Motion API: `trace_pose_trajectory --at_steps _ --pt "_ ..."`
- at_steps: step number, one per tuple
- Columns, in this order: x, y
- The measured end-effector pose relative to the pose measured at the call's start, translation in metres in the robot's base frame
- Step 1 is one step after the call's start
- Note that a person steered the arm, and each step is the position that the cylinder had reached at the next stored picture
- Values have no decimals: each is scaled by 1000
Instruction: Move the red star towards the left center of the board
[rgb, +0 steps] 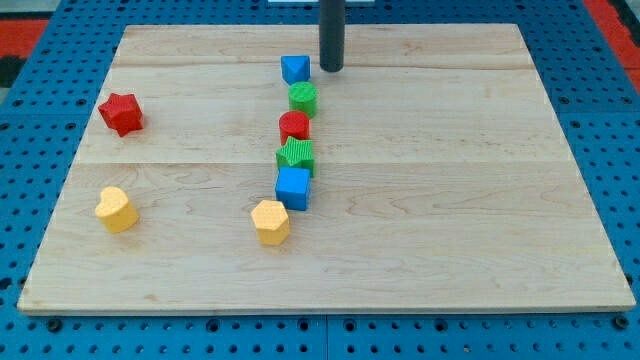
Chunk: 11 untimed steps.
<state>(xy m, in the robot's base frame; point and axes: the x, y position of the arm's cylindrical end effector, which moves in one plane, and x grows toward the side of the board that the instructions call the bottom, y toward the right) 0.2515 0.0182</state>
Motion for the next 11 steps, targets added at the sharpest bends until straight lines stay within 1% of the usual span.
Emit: trace_pose_trajectory --at_steps 1,2,3,4,6,7,8,9,10,11 --pt "-41 -15" --pt "-59 -61" --pt "-59 -151" --pt "-23 -224" --pt "162 -239" --pt "193 -258" --pt "198 -290" --pt "189 -312" --pt "156 -238" --pt "142 -232"
